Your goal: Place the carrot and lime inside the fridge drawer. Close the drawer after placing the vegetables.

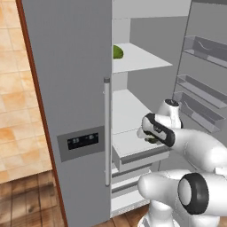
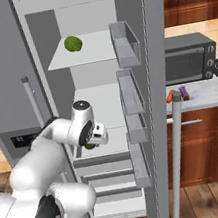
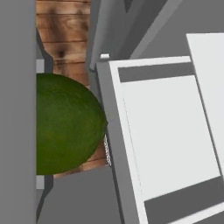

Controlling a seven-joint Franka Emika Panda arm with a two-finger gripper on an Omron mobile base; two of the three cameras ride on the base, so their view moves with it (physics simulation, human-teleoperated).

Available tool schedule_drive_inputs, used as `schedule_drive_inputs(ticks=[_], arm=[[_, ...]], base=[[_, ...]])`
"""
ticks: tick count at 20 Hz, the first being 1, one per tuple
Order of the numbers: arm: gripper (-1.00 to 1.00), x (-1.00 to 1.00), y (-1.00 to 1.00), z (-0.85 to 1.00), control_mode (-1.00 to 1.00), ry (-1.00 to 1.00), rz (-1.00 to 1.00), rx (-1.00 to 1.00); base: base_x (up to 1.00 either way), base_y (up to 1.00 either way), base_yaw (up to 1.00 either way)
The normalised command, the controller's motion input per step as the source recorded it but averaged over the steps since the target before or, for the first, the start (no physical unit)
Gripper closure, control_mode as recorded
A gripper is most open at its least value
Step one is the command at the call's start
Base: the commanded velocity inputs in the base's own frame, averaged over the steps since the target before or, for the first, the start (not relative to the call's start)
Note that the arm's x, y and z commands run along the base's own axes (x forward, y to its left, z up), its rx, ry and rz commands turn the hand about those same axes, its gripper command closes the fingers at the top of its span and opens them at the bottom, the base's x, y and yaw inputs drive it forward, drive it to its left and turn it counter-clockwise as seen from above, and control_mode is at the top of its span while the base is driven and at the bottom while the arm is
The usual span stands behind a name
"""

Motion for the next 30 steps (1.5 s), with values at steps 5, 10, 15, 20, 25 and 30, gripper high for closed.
schedule_drive_inputs(ticks=[5, 10, 15, 20, 25, 30], arm=[[1.0, 0.68, 0.0, -0.32, -1.0, 0.08, 0.0, 0.0], [1.0, 0.61, 0.0, -0.39, -1.0, 0.07, 0.0, 0.0], [1.0, 0.36, 0.0, -0.64, -1.0, 0.0, 0.0, 0.0], [1.0, 0.28, 0.0, -0.53, -1.0, 0.0, 0.0, 0.0], [1.0, 0.32, 0.0, -0.29, -1.0, 0.03, 0.0, 0.0], [1.0, 0.26, 0.0, -0.36, -1.0, 0.03, 0.0, 0.0]], base=[[0.0, 0.0, 0.0], [0.0, 0.0, 0.0], [0.0, 0.0, 0.0], [0.0, 0.0, 0.0], [0.0, 0.0, 0.0], [0.0, 0.0, 0.0]])
